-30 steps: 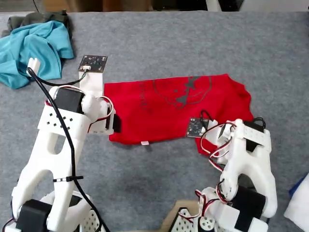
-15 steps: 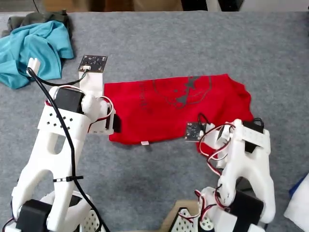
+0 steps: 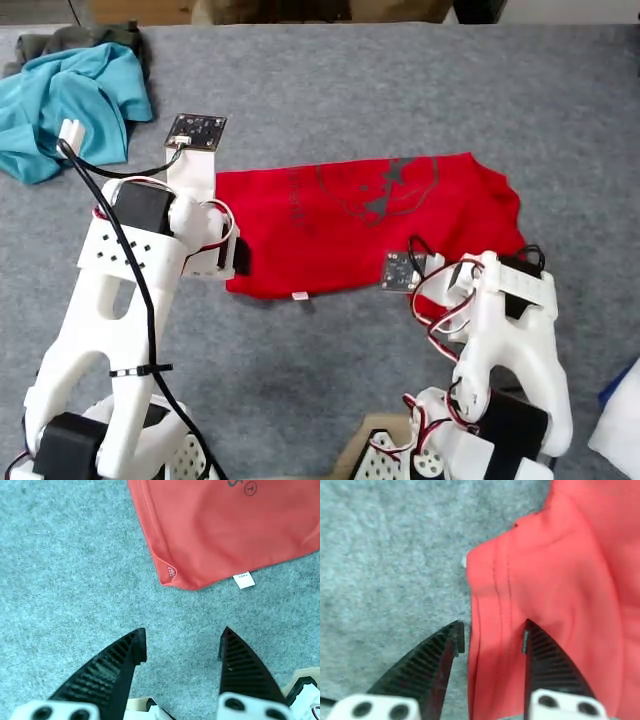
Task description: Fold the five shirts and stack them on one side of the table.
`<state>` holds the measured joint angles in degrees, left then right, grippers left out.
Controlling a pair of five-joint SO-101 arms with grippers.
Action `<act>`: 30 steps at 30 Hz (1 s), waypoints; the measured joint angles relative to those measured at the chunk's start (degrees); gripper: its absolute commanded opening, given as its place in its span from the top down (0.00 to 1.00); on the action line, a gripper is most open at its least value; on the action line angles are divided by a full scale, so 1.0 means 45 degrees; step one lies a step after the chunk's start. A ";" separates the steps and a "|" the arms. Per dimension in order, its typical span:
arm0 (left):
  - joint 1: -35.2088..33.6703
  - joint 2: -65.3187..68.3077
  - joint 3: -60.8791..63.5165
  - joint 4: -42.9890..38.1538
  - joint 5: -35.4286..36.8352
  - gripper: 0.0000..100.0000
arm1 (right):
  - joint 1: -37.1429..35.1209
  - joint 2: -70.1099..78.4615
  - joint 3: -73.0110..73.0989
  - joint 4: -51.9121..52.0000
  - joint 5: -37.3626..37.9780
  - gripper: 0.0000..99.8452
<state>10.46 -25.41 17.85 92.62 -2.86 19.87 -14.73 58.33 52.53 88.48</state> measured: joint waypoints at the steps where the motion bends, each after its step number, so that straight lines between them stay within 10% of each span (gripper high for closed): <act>1: 0.0000 0.0000 0.0000 0.0000 0.0000 0.76 | 0.0000 0.0000 -0.0020 -0.0020 0.0000 0.79; 30: 0.0000 0.0000 0.0000 0.0000 -0.0078 0.76 | 0.0430 0.0488 -0.1133 -0.0684 0.0000 0.99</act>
<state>10.46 -25.41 17.85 92.62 -3.21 21.80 -12.53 53.23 49.45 88.48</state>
